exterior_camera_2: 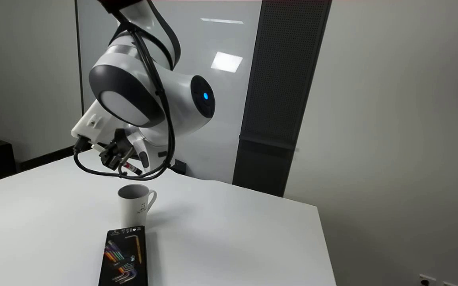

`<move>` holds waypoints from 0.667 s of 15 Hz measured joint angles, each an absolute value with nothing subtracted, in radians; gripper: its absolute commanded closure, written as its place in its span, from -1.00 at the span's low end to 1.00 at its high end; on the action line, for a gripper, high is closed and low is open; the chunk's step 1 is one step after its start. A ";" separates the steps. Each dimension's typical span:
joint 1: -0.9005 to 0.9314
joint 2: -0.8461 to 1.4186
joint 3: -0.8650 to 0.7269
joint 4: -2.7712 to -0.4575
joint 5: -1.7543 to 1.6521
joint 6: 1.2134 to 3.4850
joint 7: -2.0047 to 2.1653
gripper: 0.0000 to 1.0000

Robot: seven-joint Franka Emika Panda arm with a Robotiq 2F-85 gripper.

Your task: Put the marker into the mug.

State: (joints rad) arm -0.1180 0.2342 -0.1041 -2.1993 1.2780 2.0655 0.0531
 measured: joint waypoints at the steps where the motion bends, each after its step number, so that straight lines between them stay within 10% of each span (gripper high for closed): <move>1: -0.118 0.234 -0.104 -2.199 1.278 2.065 0.053 0.44; 7: -0.118 0.234 -0.104 -2.199 1.278 2.065 0.053 0.44; 8: -0.118 0.234 -0.104 -2.199 1.279 2.065 0.053 0.86; 10: -0.118 0.234 -0.104 -2.199 1.275 2.065 0.051 0.86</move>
State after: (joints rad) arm -0.1176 0.2343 -0.1042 -2.1994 1.2748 2.0655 0.0509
